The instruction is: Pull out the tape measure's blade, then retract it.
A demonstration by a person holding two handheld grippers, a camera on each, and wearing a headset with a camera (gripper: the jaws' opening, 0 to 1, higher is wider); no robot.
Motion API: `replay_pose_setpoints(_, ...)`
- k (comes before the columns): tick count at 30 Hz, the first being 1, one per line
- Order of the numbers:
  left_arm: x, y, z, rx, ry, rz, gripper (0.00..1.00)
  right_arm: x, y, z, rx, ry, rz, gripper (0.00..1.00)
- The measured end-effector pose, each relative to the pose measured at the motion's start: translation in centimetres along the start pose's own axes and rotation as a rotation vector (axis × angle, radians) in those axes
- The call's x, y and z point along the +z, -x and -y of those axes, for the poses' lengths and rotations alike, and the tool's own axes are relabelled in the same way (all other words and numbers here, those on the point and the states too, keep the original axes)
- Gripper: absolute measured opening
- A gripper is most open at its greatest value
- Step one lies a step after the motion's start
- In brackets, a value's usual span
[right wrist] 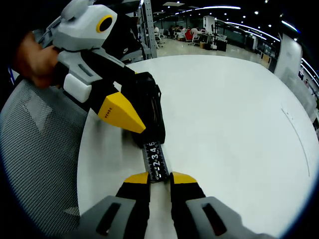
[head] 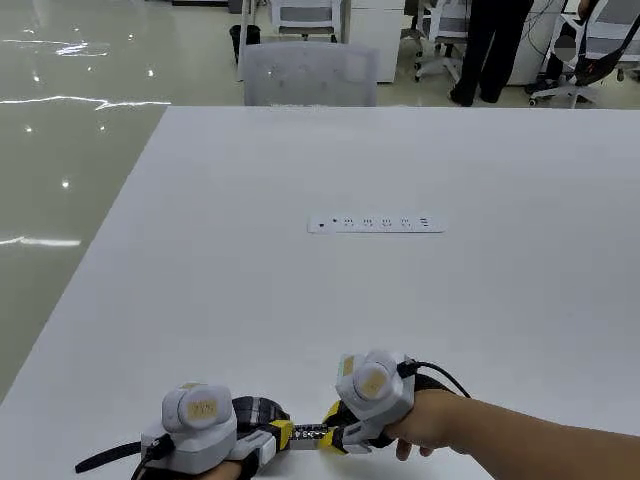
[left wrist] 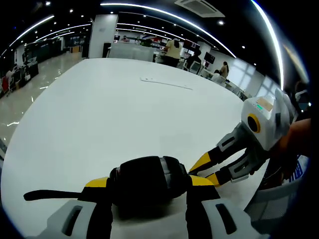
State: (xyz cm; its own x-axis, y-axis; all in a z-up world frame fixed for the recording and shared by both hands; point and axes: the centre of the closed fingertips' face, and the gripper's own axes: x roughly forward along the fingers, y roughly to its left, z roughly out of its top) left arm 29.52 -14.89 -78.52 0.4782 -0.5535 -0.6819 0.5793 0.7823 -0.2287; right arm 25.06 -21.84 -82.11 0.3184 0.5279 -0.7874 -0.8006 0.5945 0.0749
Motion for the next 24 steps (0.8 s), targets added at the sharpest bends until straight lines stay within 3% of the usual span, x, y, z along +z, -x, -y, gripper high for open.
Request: replay_pose_setpoints(24, 0.1, 0.0, -0.1, -0.002, 0.016, 0.000, 0.56, 1.7, -1.3, -0.2, 0.016, 0.024, -0.012, 0.13)
